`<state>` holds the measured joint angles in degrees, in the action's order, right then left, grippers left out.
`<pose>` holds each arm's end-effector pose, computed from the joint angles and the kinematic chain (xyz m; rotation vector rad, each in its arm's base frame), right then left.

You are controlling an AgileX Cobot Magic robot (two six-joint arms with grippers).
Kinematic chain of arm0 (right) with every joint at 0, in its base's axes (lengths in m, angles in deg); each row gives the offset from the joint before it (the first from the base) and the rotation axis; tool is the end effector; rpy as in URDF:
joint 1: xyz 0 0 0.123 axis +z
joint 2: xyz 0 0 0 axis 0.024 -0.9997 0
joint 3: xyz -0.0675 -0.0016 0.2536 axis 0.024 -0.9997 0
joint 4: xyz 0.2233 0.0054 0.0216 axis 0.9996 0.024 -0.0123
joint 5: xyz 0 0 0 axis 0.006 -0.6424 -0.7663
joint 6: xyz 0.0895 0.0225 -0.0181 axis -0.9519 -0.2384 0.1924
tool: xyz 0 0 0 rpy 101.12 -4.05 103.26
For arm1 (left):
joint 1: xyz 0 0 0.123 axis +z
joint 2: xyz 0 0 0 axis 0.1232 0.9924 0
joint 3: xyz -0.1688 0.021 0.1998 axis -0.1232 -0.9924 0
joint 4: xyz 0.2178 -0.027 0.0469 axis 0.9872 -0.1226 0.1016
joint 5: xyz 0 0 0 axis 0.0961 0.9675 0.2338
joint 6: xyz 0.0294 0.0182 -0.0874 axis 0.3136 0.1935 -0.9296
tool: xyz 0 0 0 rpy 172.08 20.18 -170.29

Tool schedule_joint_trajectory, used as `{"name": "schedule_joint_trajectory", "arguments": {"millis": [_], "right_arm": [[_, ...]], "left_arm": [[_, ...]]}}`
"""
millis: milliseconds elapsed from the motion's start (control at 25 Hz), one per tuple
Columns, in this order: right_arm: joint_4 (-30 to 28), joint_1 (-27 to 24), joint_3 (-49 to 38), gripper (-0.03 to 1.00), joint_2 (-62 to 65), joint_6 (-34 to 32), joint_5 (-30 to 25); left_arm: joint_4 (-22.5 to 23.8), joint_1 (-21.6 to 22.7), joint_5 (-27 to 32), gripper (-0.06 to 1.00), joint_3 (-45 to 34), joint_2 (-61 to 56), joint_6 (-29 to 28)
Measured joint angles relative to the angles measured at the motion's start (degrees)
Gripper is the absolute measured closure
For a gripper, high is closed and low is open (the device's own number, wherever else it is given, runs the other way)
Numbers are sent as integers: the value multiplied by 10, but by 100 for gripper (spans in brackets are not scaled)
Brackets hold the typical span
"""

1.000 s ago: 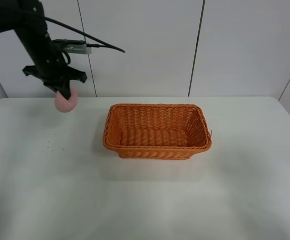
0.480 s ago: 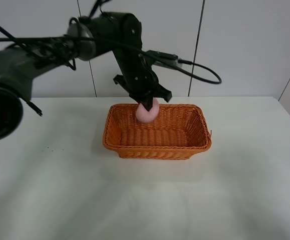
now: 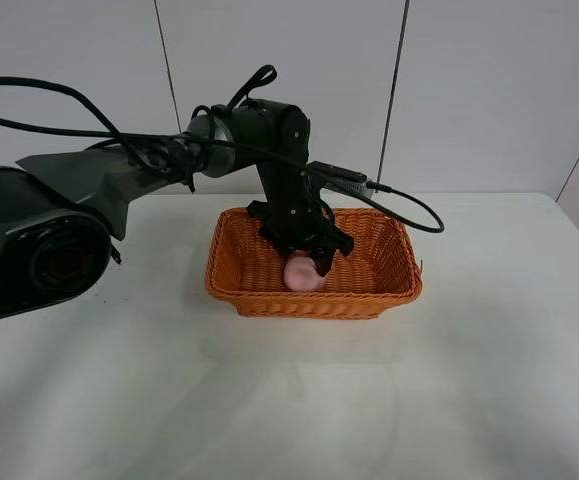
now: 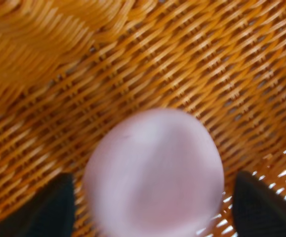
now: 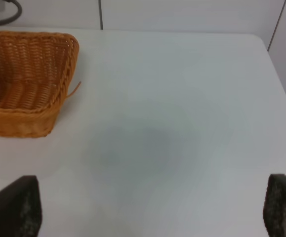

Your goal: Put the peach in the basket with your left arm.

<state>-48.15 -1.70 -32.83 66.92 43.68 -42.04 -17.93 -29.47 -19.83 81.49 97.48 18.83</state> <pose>-0.0017 0.0027 0.2636 -0.0106 2.0064 0.0254 0.3799 -0.2891 0.1626 0.8450 2.6796 -0.2572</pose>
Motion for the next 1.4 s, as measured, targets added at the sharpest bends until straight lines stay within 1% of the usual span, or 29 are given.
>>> {"name": "schedule_joint_trajectory", "arguments": {"millis": [120,240,360,520,720,1000,1120,1240,1400], "right_arm": [[0,0,0,27,0,0,0],[0,0,0,27,0,0,0],[0,0,0,27,0,0,0],[0,0,0,27,0,0,0],[0,0,0,27,0,0,0],[0,0,0,27,0,0,0],[0,0,0,27,0,0,0],[0,0,0,27,0,0,0],[0,0,0,27,0,0,0]], "left_arm": [[0,0,20,18,3,-16,0],[-2,8,46,17,15,-47,0],[-5,28,61,17,24,-83,6],[-1,73,73,17,26,-99,8],[23,141,73,17,8,-98,9],[33,283,72,17,-27,-98,9],[34,325,72,17,-30,-98,9],[37,341,74,17,-30,-99,9],[37,340,76,17,-39,-115,9]]}}
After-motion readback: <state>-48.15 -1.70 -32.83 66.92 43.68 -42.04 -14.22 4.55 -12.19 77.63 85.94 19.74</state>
